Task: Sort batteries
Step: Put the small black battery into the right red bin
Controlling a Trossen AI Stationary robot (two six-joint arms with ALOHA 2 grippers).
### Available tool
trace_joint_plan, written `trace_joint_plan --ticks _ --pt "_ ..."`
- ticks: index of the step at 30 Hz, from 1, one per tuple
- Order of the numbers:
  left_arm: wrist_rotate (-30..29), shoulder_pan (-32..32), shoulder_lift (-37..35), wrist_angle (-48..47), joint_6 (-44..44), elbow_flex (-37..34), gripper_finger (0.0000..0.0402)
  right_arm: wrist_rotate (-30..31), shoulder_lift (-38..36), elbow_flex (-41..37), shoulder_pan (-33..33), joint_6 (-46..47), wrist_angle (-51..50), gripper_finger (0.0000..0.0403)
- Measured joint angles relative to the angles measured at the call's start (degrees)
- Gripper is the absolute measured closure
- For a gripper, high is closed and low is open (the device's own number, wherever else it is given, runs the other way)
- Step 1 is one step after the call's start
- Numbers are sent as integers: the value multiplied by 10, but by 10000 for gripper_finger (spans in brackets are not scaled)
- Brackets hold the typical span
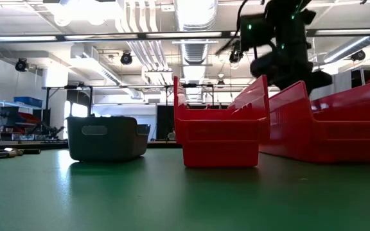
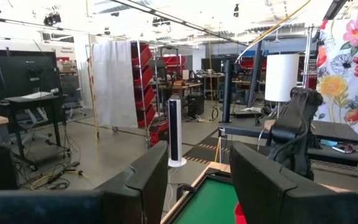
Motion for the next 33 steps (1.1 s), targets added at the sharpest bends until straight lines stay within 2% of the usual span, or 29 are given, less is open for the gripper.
trace_joint_plan --ticks 9,12,33 --pt "2 0 5 1 -9 0 251 -2 52 -1 -6 187 20 369" --pt "2 0 8 0 -13 0 251 -2 65 -1 -6 220 19 369" --pt "1 0 21 2 -11 0 251 -21 122 2 -6 249 62 369"
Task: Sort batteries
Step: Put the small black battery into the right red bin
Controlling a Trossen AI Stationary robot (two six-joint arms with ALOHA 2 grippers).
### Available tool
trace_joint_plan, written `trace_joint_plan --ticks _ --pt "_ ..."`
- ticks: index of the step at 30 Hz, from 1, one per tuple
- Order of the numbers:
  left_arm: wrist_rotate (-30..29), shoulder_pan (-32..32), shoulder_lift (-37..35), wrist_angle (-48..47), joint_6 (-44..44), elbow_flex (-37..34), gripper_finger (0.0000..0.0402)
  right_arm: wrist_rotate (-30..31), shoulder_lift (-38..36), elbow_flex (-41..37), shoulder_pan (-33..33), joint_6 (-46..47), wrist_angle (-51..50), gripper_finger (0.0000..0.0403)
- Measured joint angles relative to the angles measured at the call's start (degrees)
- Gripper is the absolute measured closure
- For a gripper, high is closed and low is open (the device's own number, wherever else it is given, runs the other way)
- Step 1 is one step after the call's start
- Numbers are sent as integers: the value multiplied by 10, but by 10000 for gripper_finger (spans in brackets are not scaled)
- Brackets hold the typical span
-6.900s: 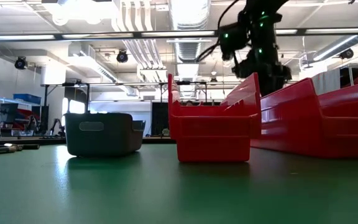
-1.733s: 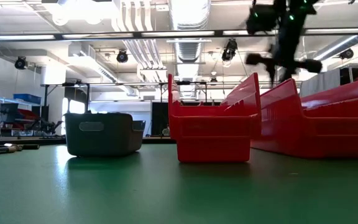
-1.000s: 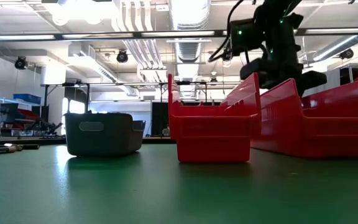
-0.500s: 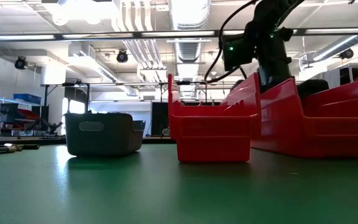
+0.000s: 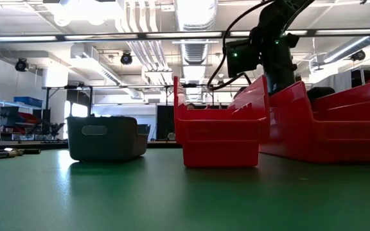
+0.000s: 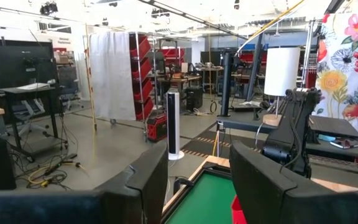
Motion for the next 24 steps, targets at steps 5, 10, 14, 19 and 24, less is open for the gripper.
trace_joint_plan --ticks 5,10,14,19,24 --pt "0 0 -1 0 0 0 251 4 4 0 0 11 0 360" --pt "-2 0 -1 0 0 0 251 15 -1 -1 0 17 -2 322" --pt "-2 0 -2 0 1 0 251 24 -7 -2 0 20 -4 283" --pt "-2 0 -4 1 0 0 251 60 -33 1 0 19 -23 246" --pt "-2 0 -8 1 -1 0 251 117 -85 53 -2 19 -95 229"
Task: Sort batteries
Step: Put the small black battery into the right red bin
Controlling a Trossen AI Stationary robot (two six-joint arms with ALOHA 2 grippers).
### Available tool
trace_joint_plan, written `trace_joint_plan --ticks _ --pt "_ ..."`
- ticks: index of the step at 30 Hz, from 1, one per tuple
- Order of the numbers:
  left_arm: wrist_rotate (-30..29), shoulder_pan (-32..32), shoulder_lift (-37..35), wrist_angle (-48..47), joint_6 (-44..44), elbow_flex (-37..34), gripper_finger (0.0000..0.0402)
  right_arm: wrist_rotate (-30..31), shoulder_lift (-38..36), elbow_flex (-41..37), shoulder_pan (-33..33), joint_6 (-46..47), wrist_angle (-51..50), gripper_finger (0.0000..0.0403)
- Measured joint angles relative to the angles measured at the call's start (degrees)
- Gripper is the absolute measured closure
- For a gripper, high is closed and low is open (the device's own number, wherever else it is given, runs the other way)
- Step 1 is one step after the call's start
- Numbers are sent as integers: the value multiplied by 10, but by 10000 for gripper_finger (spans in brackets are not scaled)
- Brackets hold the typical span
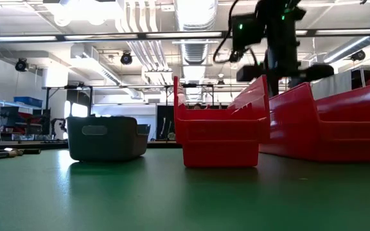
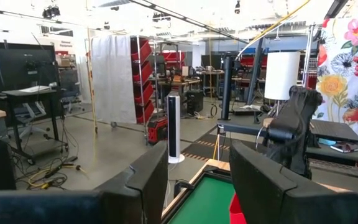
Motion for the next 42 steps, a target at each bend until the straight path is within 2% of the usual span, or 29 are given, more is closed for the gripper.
trace_joint_plan --ticks 5,8,12,17,23,28,35,42 --pt "0 0 0 0 0 0 251 47 -62 31 -14 29 -28 226" --pt "0 0 0 0 4 0 251 75 -96 25 -28 47 -45 230" --pt "0 0 0 0 5 0 251 82 -125 4 -41 50 -113 238" --pt "1 0 -3 0 3 0 251 10 -149 -37 -20 22 -142 247" --pt "1 0 -6 0 13 0 251 -10 -150 -76 32 15 -134 252" --pt "1 0 -6 0 22 0 251 -56 -139 -103 88 38 -110 248" --pt "2 0 -9 0 25 0 251 -86 -131 -105 137 68 -80 249" --pt "3 0 -10 0 27 0 251 -115 -132 -101 142 102 -81 259"
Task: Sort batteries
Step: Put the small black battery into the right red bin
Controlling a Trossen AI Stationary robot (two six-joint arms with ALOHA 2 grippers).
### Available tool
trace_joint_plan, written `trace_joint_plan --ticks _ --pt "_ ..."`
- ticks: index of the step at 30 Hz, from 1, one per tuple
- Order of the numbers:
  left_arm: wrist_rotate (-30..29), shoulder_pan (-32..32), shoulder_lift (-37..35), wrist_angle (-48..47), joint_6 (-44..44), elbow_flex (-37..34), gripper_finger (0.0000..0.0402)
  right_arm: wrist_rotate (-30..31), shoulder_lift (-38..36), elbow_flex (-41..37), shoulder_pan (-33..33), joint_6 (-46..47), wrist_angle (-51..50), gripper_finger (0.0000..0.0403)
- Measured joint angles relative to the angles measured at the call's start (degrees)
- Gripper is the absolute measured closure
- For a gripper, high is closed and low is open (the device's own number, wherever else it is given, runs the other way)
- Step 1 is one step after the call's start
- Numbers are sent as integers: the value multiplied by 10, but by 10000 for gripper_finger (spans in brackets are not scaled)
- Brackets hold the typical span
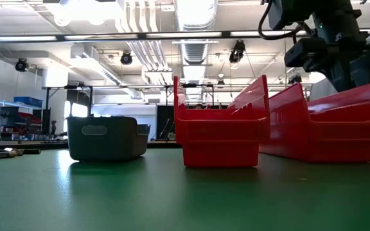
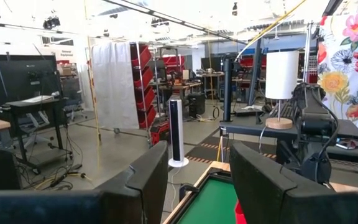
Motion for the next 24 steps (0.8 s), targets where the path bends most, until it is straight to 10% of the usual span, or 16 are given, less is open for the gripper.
trace_joint_plan --ticks 12,24 --pt "17 0 -2 0 4 0 251 23 -39 -95 -70 149 77 229" --pt "52 0 -19 -11 -19 0 251 213 -132 -189 -124 461 70 242"
